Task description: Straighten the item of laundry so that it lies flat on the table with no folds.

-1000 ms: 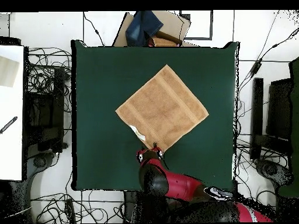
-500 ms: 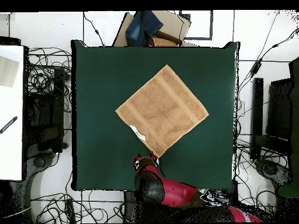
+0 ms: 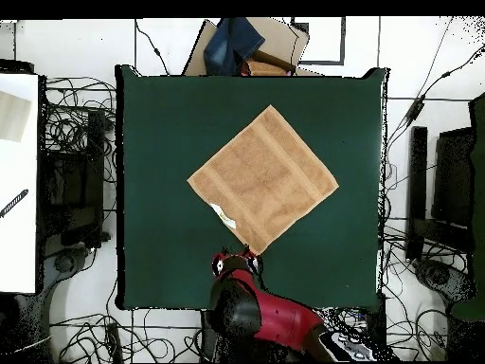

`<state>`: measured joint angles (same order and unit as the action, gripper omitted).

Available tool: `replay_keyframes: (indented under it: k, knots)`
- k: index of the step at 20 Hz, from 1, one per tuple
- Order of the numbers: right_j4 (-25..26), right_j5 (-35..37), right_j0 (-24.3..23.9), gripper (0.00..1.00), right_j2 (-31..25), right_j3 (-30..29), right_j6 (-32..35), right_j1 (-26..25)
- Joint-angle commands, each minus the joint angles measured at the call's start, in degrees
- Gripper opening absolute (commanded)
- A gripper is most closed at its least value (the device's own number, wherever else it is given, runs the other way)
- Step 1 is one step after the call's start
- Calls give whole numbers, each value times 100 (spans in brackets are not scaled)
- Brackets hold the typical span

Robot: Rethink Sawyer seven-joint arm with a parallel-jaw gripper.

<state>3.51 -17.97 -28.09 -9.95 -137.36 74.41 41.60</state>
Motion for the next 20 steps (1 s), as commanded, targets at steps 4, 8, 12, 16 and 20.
replay_keyframes:
  k: [4, 8, 12, 16, 20]
  knots:
    - [-699, 1767, 362, 100, -4, 141, 1251, 1552]
    - [-740, 2291, 559, 100, 201, 347, 1148, 1923]
    - [-716, 2689, 577, 100, 205, 506, 1111, 2124]
    - [-719, 2974, 619, 100, 231, 556, 1190, 2266]
    - [-726, 3216, 630, 100, 224, 594, 1219, 2384]
